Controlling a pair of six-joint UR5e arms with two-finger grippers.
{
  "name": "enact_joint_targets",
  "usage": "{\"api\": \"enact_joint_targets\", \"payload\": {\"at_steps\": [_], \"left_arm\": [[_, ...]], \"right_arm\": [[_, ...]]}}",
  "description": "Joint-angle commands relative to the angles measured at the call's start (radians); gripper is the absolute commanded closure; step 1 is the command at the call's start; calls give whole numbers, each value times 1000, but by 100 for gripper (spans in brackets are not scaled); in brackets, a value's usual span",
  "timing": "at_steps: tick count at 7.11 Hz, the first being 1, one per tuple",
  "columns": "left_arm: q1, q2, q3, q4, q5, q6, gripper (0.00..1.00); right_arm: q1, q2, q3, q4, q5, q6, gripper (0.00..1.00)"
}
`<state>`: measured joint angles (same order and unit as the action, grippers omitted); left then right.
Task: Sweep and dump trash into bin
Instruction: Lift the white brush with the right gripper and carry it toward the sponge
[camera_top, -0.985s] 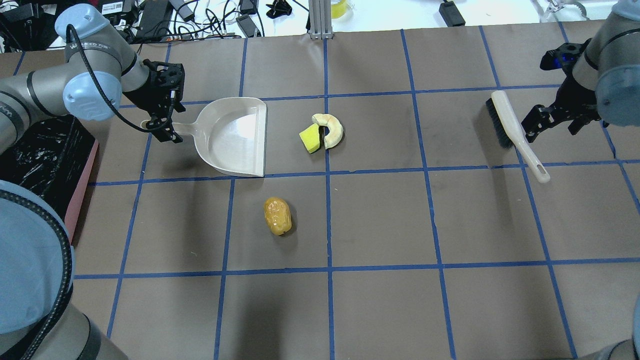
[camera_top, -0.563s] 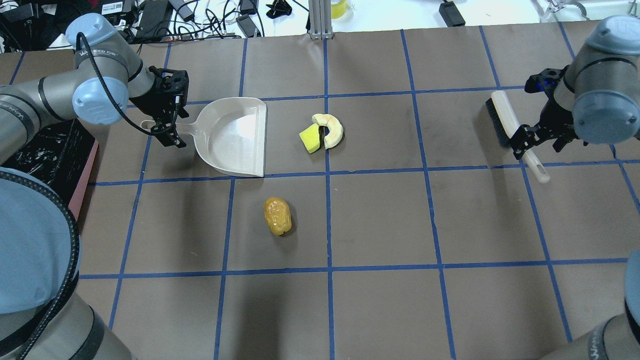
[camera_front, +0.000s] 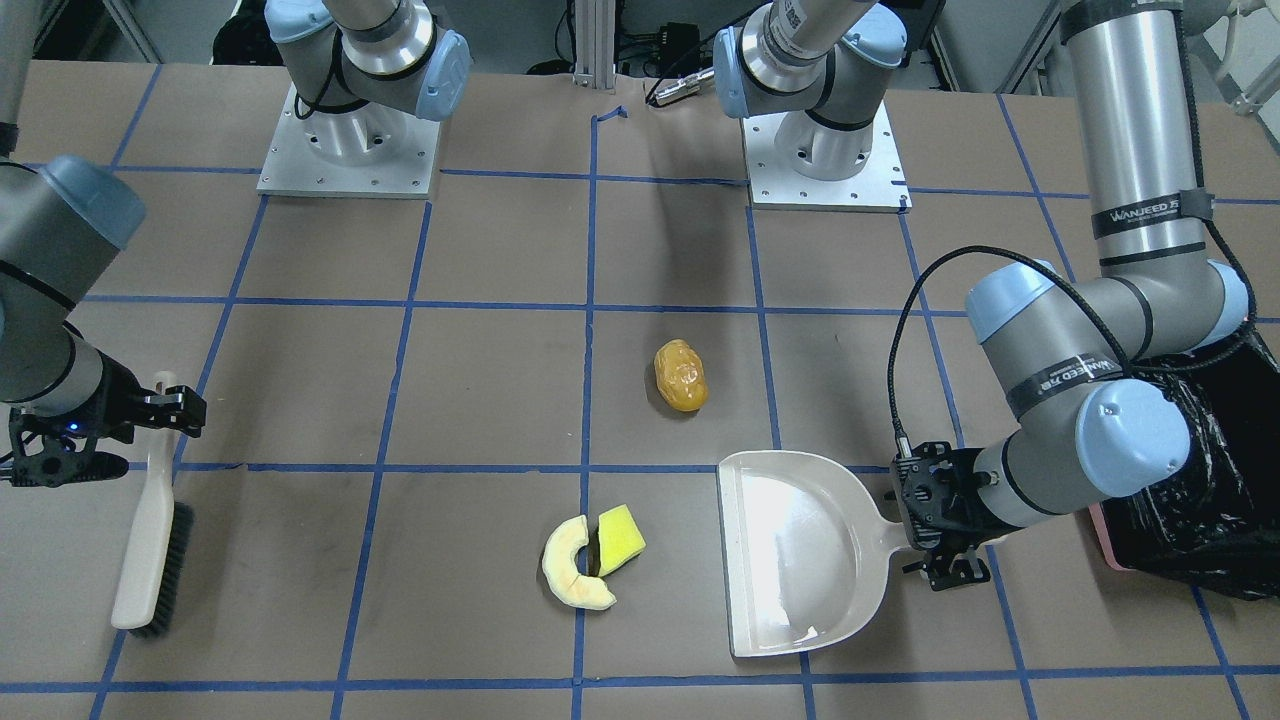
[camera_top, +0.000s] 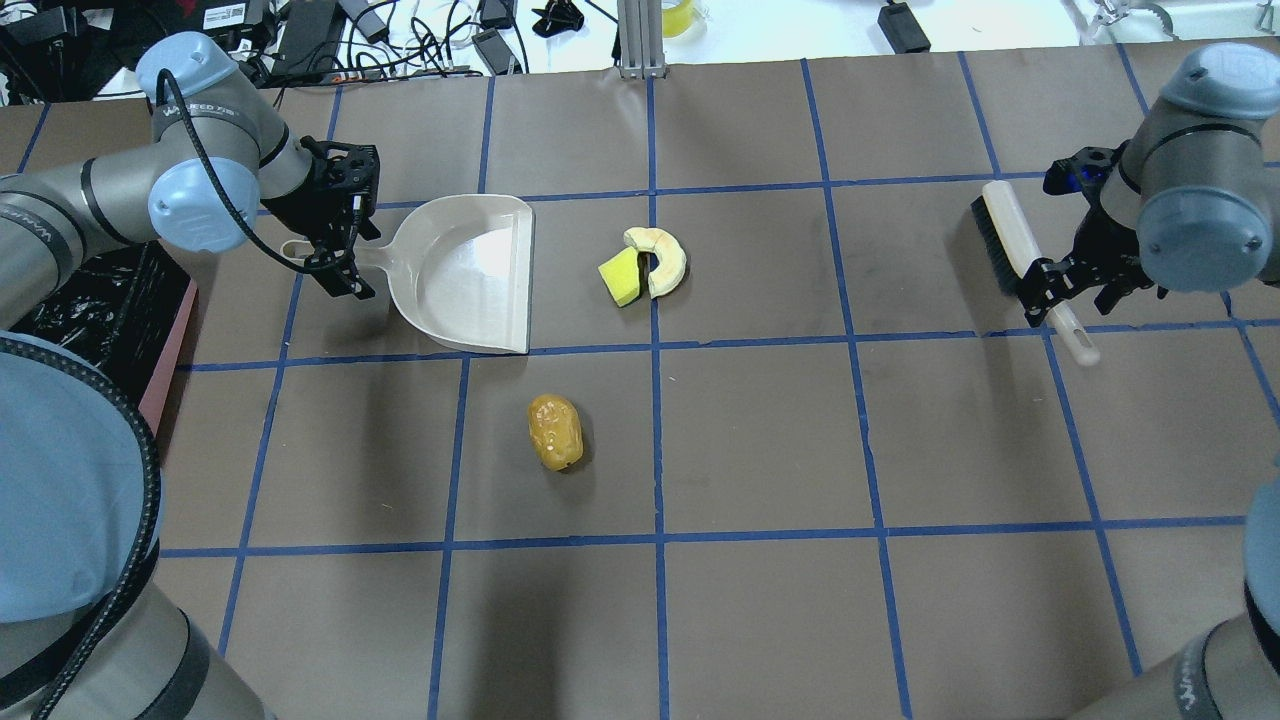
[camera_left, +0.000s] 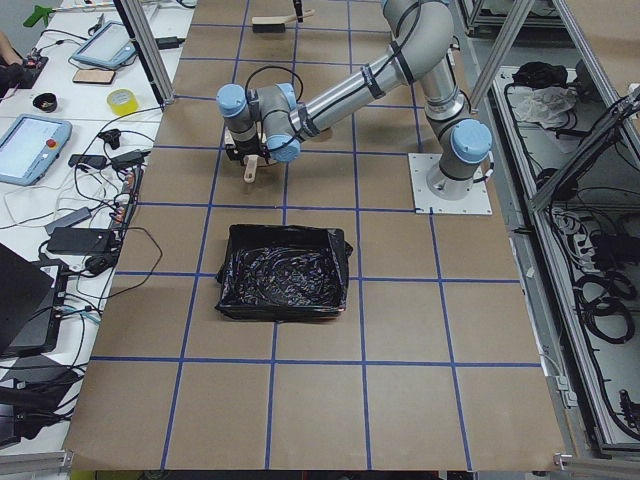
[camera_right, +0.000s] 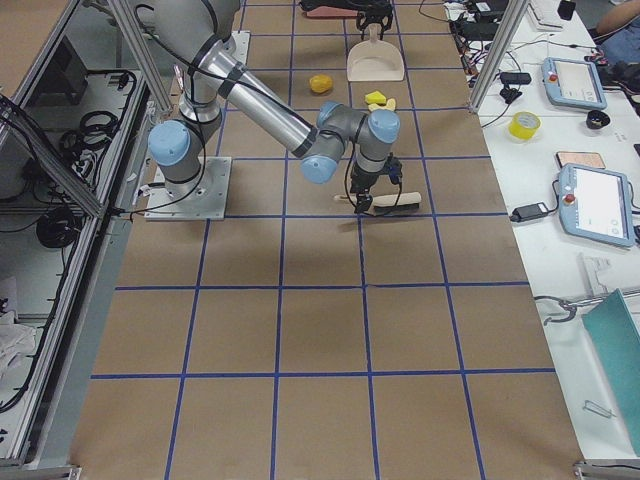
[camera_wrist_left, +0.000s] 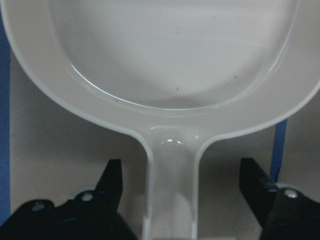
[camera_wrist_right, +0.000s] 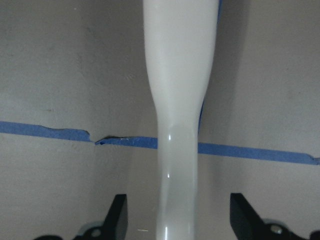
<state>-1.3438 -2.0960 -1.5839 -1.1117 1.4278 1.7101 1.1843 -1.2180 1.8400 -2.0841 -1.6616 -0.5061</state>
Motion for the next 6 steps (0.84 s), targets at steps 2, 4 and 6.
{"api": "enact_joint_targets", "payload": {"at_steps": [2, 4, 6], "left_arm": [[0, 5, -2, 1, 3, -1, 94], [-1, 4, -2, 0, 5, 0, 100], [-3, 8, -13, 1, 6, -3, 100]], "right_arm": [[0, -3, 7, -1, -1, 3, 51], [-2, -6, 7, 1, 0, 6, 91], [0, -11, -5, 12, 3, 11, 100]]}}
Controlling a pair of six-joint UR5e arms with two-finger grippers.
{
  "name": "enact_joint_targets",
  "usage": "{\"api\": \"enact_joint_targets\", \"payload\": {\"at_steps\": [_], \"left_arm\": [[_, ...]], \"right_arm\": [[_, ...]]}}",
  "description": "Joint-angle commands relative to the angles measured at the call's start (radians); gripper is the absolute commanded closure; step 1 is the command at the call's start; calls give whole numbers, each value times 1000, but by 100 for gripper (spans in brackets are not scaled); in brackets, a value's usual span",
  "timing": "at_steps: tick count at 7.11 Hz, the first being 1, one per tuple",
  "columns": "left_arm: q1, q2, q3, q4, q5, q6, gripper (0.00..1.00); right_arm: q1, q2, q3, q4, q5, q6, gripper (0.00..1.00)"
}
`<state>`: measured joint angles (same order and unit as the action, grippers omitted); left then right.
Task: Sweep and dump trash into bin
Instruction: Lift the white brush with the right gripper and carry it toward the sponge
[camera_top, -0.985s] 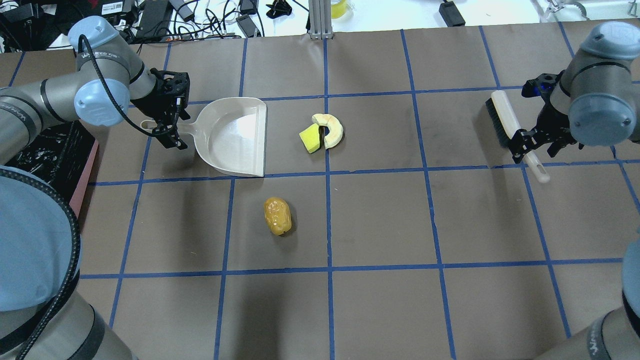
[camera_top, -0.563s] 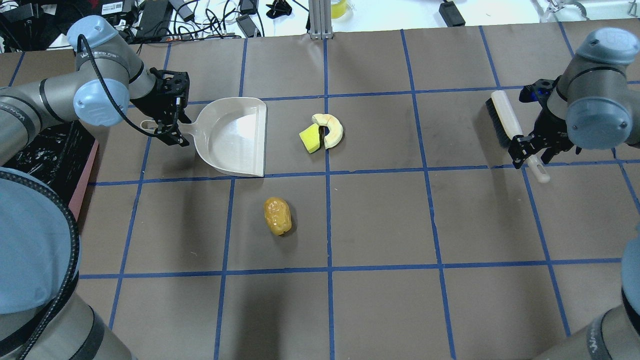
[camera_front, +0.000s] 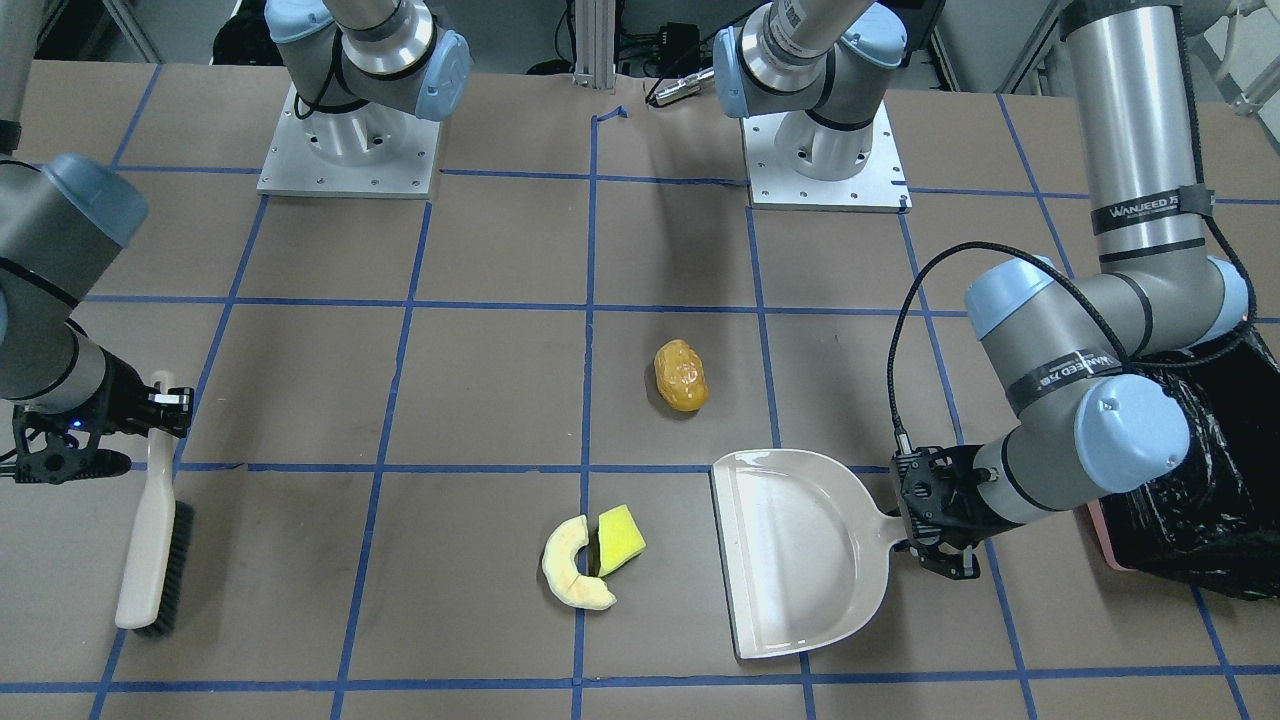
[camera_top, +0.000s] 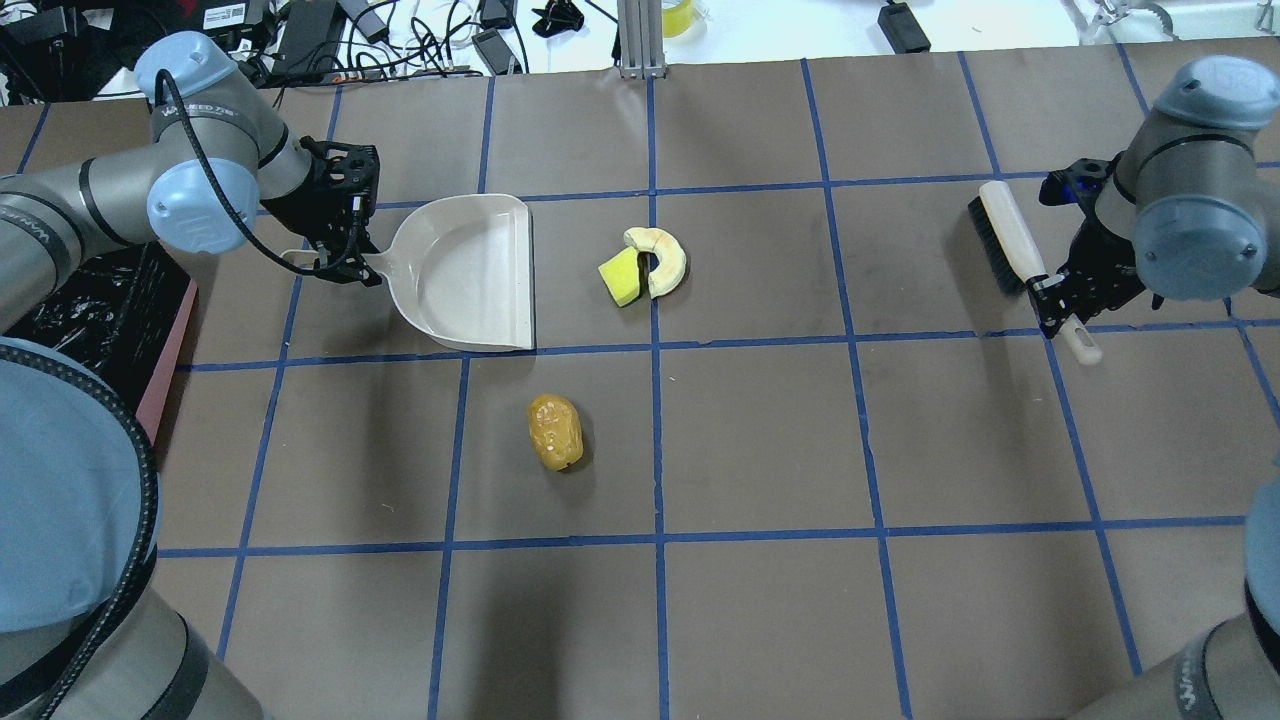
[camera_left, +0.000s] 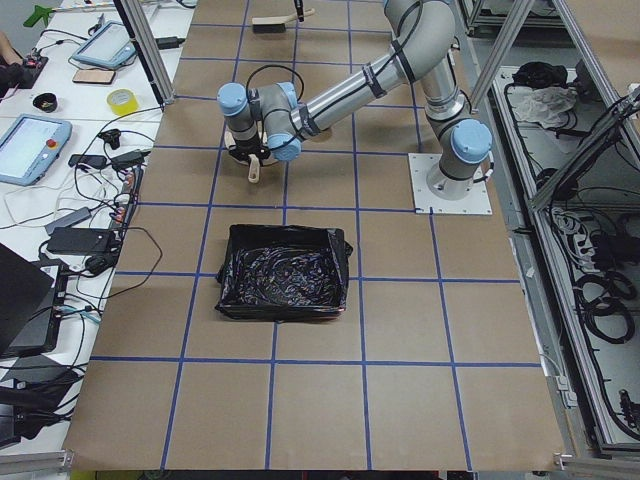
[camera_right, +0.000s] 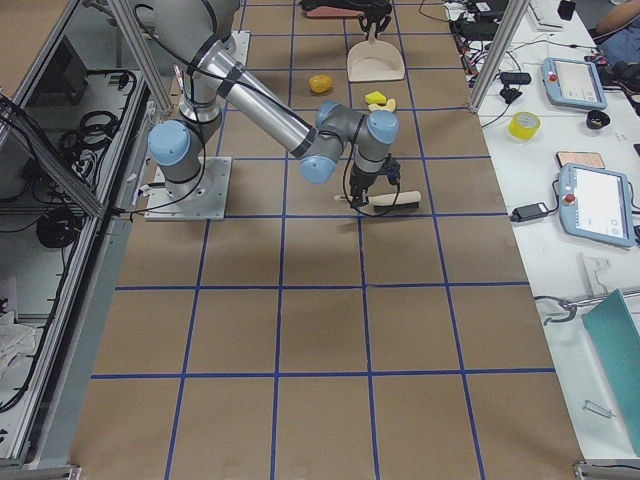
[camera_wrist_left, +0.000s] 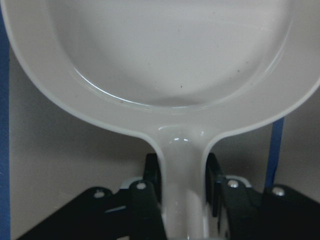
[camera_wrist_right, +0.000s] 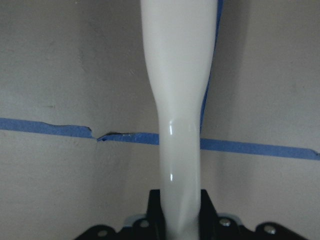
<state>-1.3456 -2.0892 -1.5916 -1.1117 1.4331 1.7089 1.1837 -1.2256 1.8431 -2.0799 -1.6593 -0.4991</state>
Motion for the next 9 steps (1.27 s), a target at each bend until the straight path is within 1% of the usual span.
{"api": "enact_joint_targets", "payload": {"at_steps": [1, 2, 3, 4, 5, 6, 7, 8, 9], "left_arm": [[-7, 4, -5, 1, 1, -15, 100], [-9, 8, -5, 1, 3, -18, 100], [-10, 9, -5, 1, 4, -22, 100], [-12, 9, -7, 1, 6, -22, 100], [-17, 9, -7, 1, 10, -22, 100], [-32, 6, -7, 1, 48, -28, 100], [-40, 8, -7, 1, 56, -28, 100], [-41, 8, -7, 1, 56, -28, 100], [-41, 12, -7, 1, 56, -29, 100]], "right_arm": [[1, -20, -27, 17, 0, 10, 100], [16, -53, -45, 61, 21, 115, 100], [57, -60, -51, 84, 111, 222, 100], [115, -54, -48, 96, 125, 231, 100], [170, -55, -51, 96, 116, 244, 100], [245, -52, -51, 98, 92, 299, 100], [343, -46, -59, 100, 89, 360, 100], [414, -13, -94, 121, 89, 429, 100], [469, 15, -144, 168, 89, 450, 100]]}}
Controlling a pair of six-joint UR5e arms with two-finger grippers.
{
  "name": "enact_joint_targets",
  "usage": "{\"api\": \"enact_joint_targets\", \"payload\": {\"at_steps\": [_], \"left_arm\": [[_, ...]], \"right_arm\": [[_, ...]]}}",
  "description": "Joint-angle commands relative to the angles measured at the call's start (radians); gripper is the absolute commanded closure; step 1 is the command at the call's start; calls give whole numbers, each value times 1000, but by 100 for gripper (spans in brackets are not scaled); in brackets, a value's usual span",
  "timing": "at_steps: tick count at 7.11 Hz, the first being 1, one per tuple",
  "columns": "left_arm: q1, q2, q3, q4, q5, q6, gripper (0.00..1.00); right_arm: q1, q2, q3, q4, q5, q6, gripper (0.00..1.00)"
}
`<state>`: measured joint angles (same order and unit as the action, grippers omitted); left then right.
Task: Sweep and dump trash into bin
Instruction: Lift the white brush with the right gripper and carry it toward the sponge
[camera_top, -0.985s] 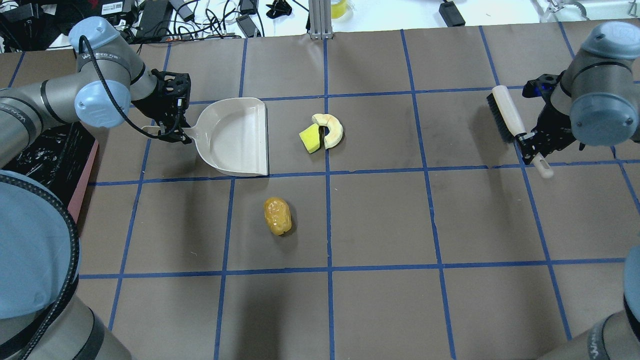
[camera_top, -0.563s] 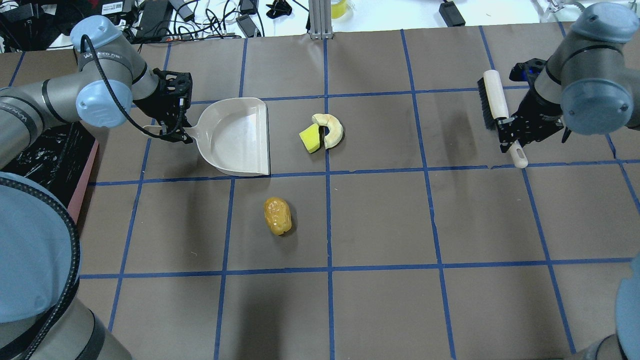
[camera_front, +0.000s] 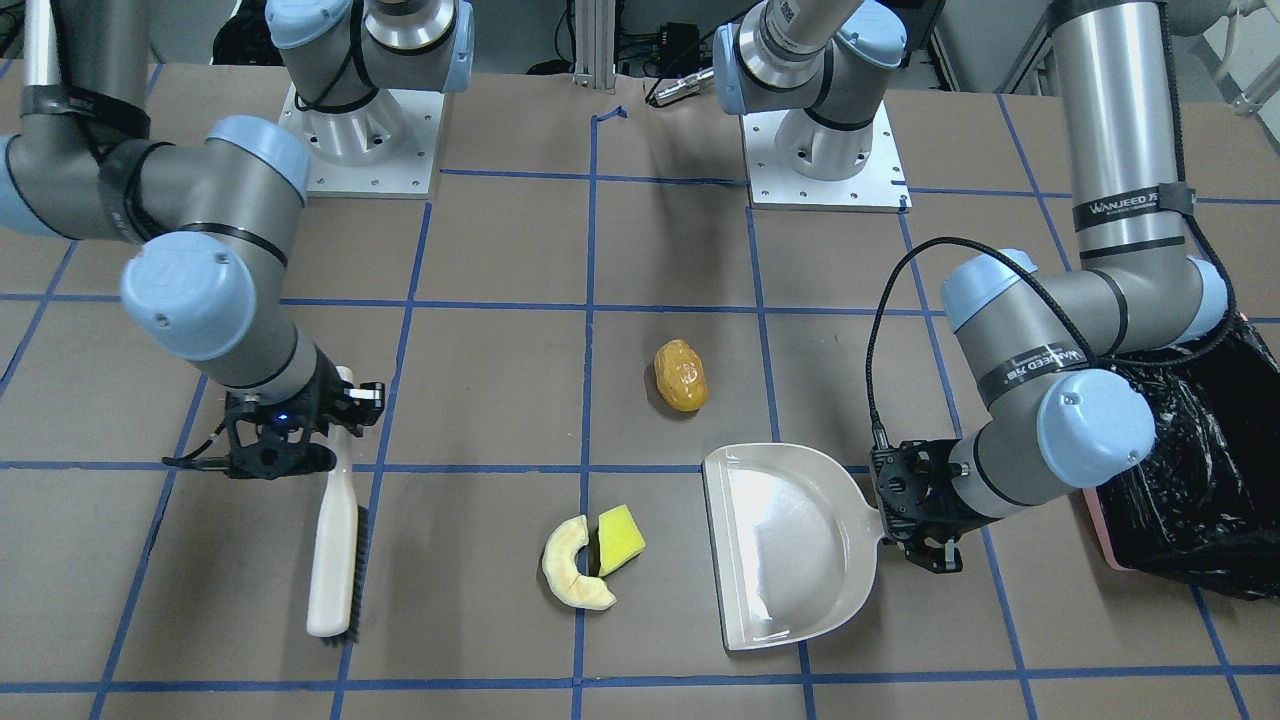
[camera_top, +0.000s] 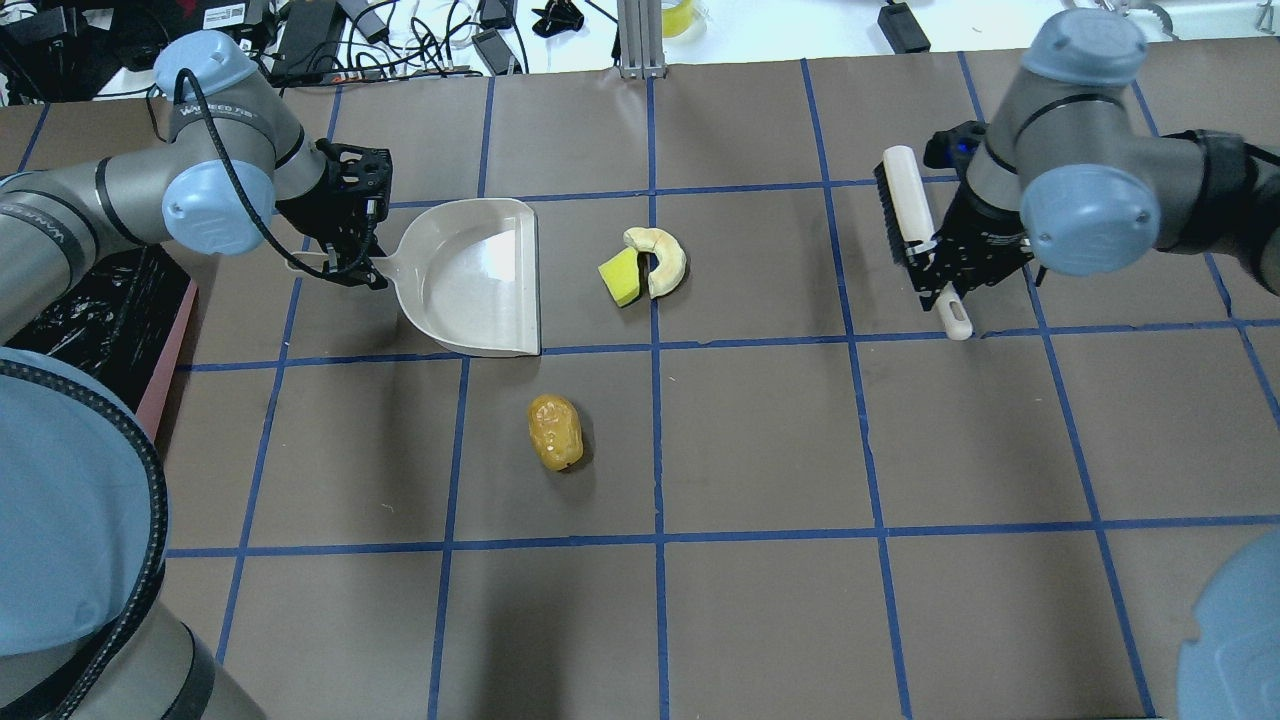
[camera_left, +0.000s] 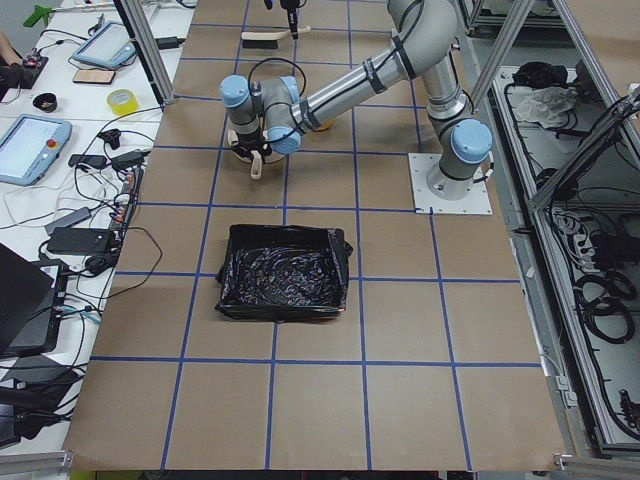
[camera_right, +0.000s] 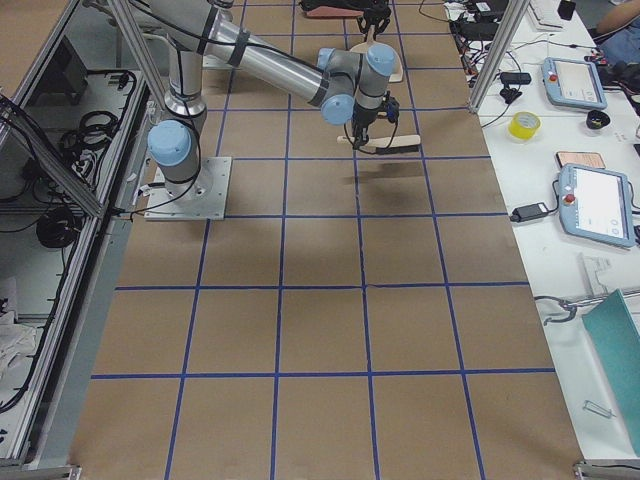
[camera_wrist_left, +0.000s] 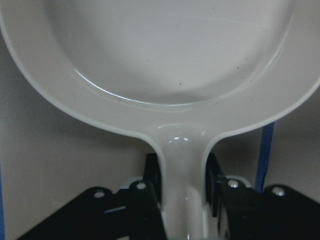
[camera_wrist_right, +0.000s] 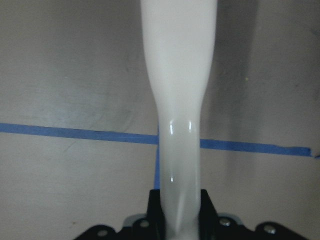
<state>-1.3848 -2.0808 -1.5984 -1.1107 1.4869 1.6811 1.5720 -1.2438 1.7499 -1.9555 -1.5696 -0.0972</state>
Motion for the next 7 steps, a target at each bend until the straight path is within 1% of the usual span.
{"api": "enact_joint_targets", "payload": {"at_steps": [1, 2, 4, 7], "left_arm": [[-2, 5, 0, 0, 4, 0, 100], [-2, 8, 0, 0, 4, 0, 100], [-2, 7, 0, 0, 3, 0, 100], [-2, 8, -9, 2, 1, 0, 100]], "right_arm": [[129, 50, -79, 65, 2, 132, 100], [172, 72, -82, 61, 3, 186, 100], [210, 104, -104, 53, 16, 250, 100], [333, 188, -186, 49, 16, 428, 100]]}}
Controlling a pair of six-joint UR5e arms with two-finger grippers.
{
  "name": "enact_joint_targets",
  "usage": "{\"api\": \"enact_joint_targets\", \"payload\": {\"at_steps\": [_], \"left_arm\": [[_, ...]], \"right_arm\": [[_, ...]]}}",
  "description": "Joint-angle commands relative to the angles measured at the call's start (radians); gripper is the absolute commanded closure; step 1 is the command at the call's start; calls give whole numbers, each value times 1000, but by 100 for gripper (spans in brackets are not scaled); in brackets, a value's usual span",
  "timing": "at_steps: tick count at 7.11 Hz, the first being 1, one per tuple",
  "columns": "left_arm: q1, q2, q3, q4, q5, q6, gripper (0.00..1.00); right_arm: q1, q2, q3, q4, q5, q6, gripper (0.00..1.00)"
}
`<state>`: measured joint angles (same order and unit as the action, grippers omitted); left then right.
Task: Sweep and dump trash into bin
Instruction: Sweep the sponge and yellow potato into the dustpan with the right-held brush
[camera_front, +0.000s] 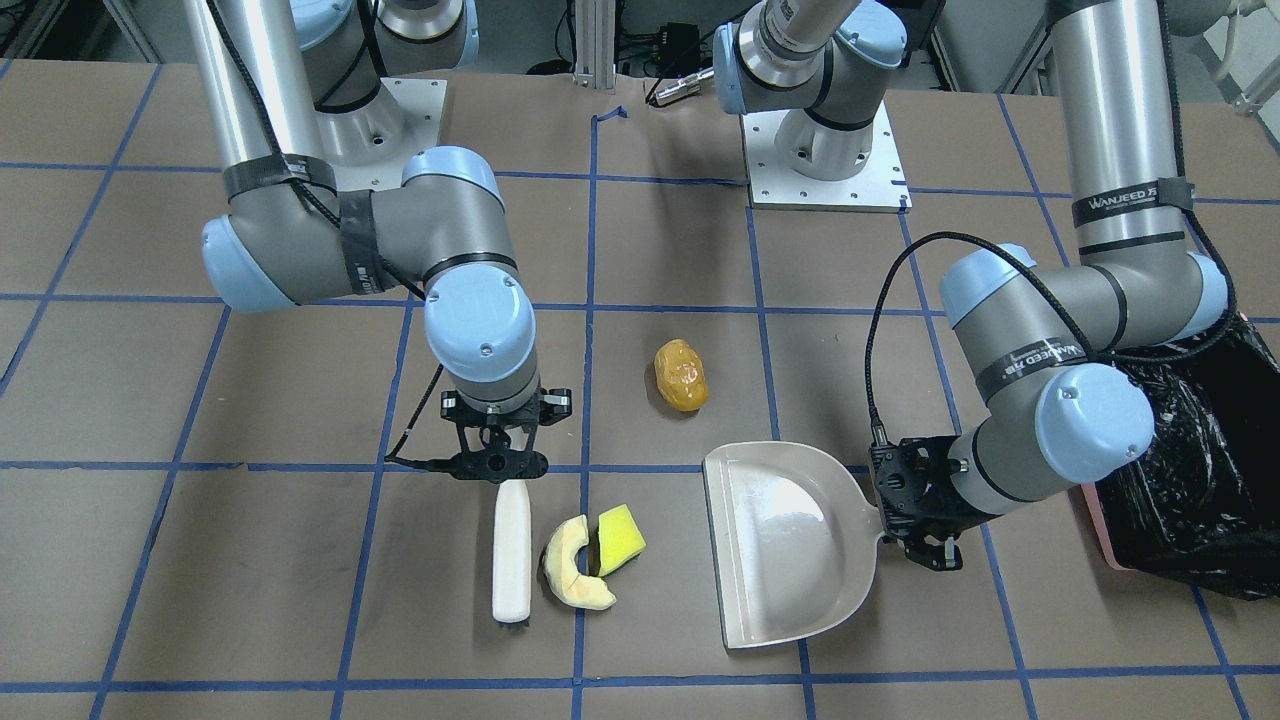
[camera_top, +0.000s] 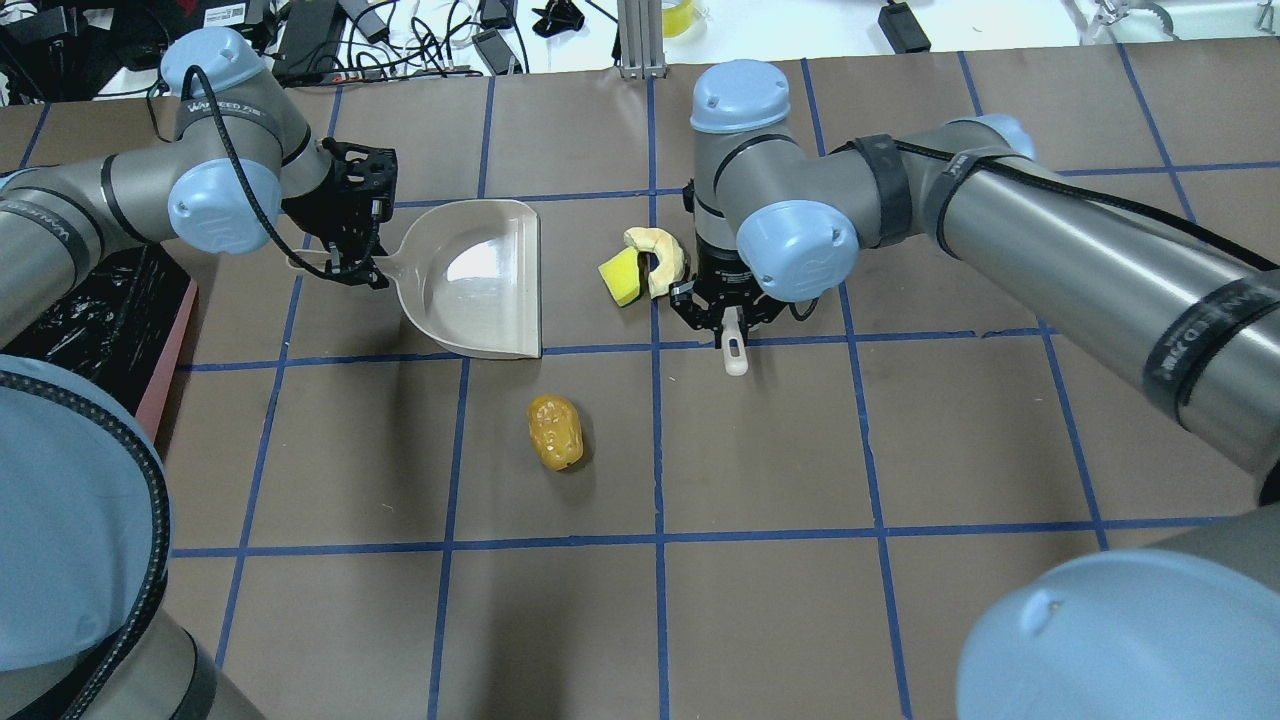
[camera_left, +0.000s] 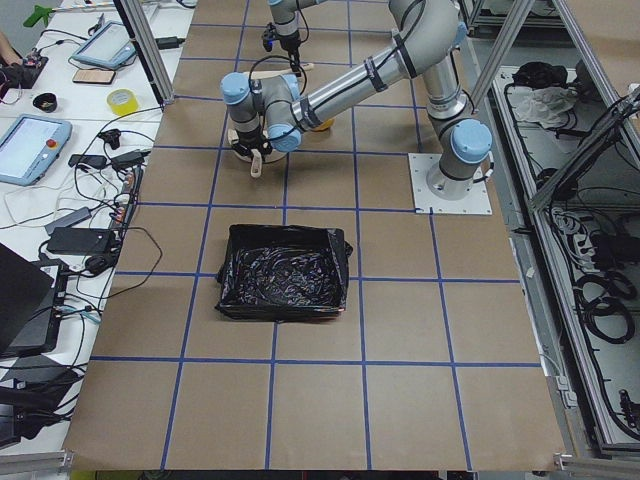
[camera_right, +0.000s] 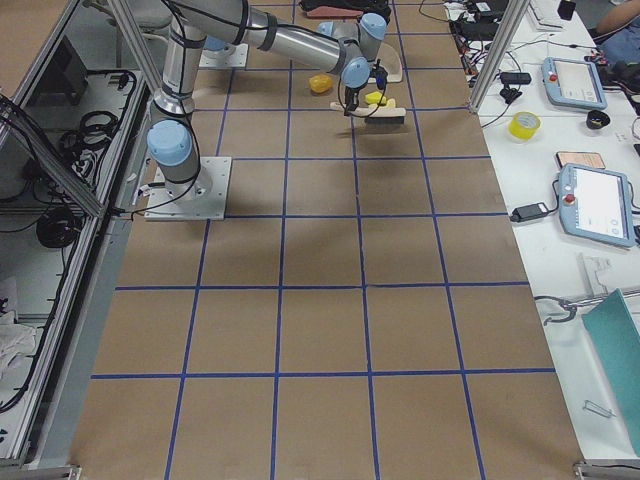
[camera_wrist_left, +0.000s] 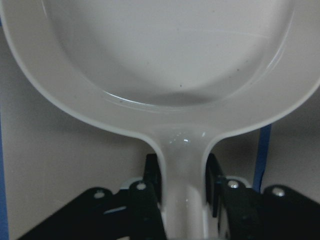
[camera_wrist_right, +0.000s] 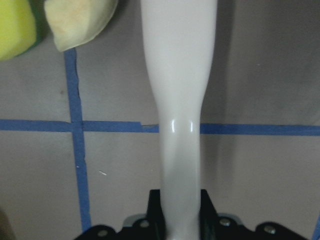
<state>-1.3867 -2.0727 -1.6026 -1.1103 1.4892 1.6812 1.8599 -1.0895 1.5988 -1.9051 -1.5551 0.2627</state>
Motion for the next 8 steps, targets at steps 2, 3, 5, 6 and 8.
{"api": "enact_joint_targets", "payload": {"at_steps": [2, 3, 5, 6, 8], "left_arm": [[0, -1, -5, 1, -1, -2, 100], [0, 0, -5, 1, -1, -2, 100], [0, 0, -7, 1, -1, -2, 100], [0, -1, -7, 1, -1, -2, 100], [0, 2, -7, 1, -1, -2, 100]], "right_arm": [[103, 57, -63, -5, 18, 163, 100], [146, 78, -98, -8, 44, 243, 100], [206, 150, -215, -6, 102, 366, 100], [240, 196, -273, -6, 113, 433, 100], [287, 276, -405, 3, 144, 522, 100]]}}
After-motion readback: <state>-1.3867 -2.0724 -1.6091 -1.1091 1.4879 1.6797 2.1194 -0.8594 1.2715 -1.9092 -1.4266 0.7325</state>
